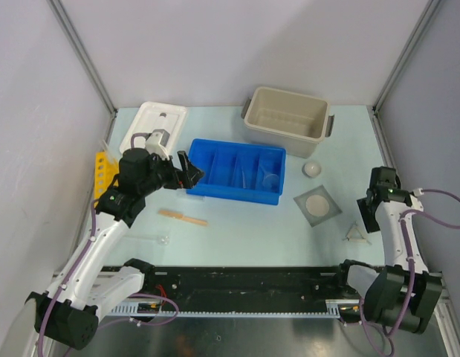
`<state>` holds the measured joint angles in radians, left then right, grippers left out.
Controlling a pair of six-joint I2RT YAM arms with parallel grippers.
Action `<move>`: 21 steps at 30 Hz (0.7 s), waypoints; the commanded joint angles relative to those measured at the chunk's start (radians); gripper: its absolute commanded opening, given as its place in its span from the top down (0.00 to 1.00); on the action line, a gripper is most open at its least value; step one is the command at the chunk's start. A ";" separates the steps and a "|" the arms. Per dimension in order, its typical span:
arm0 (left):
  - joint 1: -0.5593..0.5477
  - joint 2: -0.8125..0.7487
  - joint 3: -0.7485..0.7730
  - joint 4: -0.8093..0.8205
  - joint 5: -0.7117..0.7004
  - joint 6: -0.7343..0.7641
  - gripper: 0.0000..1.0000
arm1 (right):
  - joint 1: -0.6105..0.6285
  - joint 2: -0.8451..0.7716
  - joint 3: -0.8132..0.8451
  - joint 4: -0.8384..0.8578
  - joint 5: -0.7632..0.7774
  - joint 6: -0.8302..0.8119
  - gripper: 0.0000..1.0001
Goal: Organize the chemistry lab equipment
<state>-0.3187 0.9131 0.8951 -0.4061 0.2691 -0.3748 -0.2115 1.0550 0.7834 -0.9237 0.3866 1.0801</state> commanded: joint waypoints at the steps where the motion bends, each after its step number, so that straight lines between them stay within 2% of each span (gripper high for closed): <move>1: -0.008 -0.008 0.008 0.021 0.027 -0.008 0.01 | -0.089 0.002 -0.010 -0.047 -0.013 -0.004 0.39; 9: -0.008 -0.006 0.009 0.021 0.038 -0.010 0.01 | -0.145 0.102 -0.031 -0.027 -0.057 -0.035 0.37; 21: -0.008 0.028 0.014 0.022 0.079 -0.016 0.00 | -0.137 0.256 -0.046 0.171 -0.155 -0.220 0.32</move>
<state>-0.3191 0.9405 0.8951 -0.4061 0.3195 -0.3771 -0.3531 1.2850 0.7345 -0.8303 0.2596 0.9249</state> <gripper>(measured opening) 0.994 0.675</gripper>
